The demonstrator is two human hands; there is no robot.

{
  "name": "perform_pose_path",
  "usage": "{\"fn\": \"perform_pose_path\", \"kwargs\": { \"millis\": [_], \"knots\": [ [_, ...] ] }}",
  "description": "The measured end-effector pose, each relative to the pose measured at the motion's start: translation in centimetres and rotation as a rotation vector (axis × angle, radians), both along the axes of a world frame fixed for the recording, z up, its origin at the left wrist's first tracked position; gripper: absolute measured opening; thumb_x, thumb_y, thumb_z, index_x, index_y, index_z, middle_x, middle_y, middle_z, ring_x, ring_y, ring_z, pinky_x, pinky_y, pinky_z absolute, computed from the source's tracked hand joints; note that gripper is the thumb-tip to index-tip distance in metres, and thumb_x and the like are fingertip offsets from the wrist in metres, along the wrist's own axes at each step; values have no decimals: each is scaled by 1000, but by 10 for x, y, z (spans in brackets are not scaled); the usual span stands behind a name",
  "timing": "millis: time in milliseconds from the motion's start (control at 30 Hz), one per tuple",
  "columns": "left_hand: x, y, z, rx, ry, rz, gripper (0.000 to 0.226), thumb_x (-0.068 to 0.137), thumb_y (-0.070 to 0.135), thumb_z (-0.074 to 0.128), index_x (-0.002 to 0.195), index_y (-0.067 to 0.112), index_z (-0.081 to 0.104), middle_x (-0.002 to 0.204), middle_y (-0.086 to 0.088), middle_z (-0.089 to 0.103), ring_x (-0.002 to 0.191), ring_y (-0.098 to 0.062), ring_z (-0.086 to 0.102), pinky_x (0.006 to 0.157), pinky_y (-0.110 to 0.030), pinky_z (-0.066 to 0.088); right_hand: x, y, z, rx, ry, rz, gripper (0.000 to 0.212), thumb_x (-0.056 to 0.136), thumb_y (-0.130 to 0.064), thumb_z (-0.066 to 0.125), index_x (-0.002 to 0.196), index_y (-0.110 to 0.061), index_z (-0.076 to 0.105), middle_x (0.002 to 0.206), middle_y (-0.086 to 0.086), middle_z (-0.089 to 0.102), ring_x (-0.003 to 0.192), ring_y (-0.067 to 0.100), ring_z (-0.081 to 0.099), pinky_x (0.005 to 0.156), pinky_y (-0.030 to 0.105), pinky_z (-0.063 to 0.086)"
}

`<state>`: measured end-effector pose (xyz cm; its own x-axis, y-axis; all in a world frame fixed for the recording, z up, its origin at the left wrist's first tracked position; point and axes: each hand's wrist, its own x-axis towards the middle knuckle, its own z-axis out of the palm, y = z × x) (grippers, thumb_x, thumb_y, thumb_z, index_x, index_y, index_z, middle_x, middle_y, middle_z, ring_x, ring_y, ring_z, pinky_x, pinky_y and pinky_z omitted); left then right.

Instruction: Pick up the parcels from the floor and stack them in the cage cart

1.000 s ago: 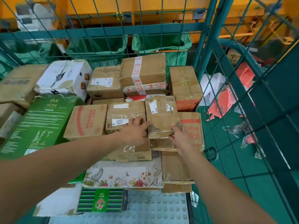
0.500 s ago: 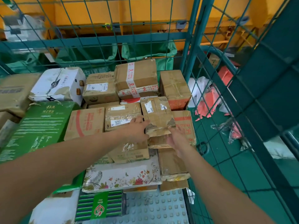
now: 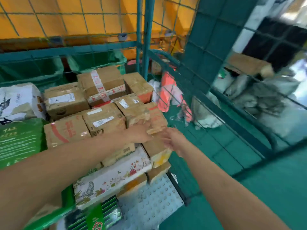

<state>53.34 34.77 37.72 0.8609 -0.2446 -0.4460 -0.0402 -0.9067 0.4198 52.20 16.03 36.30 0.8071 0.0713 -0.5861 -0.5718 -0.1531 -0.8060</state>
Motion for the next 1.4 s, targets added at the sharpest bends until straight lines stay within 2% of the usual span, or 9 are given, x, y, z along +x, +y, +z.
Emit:
{"fn": "perform_pose_path", "kwargs": {
  "millis": [133, 200, 367, 533, 700, 833, 1200, 1300, 1400],
  "knots": [
    [-44, -19, -14, -64, -7, -122, 91, 98, 37, 63, 165, 21, 3, 172, -11, 6, 149, -29, 34, 113, -36, 42, -73, -14, -5, -7, 16, -119, 38, 106, -38, 54, 139, -18, 53, 123, 5, 66, 109, 23, 67, 95, 38, 56],
    [-64, -32, -23, -87, -11, -191, 89, 97, 38, 65, 164, 26, 8, 171, -8, 10, 136, -28, 48, 101, -38, 53, -116, -21, -7, 3, 35, -187, 39, 104, -41, 55, 138, -20, 53, 123, 5, 65, 108, 22, 67, 90, 35, 58],
    [-129, -84, -28, -106, 55, -368, 88, 99, 45, 63, 165, 25, 8, 172, -8, 1, 153, -28, 25, 112, -35, 37, -229, -53, -10, 8, 81, -412, 36, 106, -41, 54, 136, -21, 50, 127, 7, 63, 118, 28, 64, 97, 38, 54],
    [-195, -145, -21, -110, 51, -555, 86, 98, 45, 63, 164, 25, 13, 171, -7, 10, 150, -27, 31, 115, -37, 34, -322, -97, -12, 47, 117, -637, 43, 105, -44, 53, 139, -18, 52, 132, 11, 63, 109, 27, 63, 102, 42, 52],
    [-261, -209, -19, -148, 70, -725, 86, 97, 38, 67, 164, 19, 16, 169, -12, 16, 150, -25, 32, 114, -29, 31, -405, -135, -14, 74, 117, -816, 33, 105, -47, 53, 124, -21, 56, 122, 9, 62, 101, 25, 62, 101, 42, 51],
    [-303, -254, -22, -116, 87, -832, 86, 96, 40, 66, 164, 21, 16, 169, -12, 16, 147, -29, 38, 115, -34, 36, -460, -160, -16, 76, 114, -931, 25, 105, -46, 53, 111, -22, 59, 116, 7, 63, 104, 27, 62, 105, 43, 50],
    [-485, -400, -22, 17, 166, -1136, 81, 99, 40, 61, 164, 24, 15, 169, -7, 17, 139, -28, 47, 103, -34, 41, -691, -257, -32, 108, 139, -1294, 33, 105, -48, 53, 124, -21, 58, 121, 6, 66, 107, 26, 65, 93, 39, 53],
    [-554, -440, -32, 71, 183, -1229, 80, 99, 41, 60, 164, 26, 14, 169, -4, 16, 124, -26, 59, 98, -36, 48, -765, -286, -48, 156, 144, -1392, 34, 105, -47, 53, 124, -20, 59, 121, 7, 66, 104, 25, 64, 96, 40, 53],
    [-606, -472, -47, 131, 207, -1275, 79, 99, 39, 59, 163, 27, 15, 168, -3, 16, 84, -16, 64, 72, -31, 52, -825, -307, -70, 196, 160, -1449, 35, 105, -46, 54, 125, -19, 59, 123, 7, 66, 105, 26, 65, 91, 39, 54]
  ]
}}
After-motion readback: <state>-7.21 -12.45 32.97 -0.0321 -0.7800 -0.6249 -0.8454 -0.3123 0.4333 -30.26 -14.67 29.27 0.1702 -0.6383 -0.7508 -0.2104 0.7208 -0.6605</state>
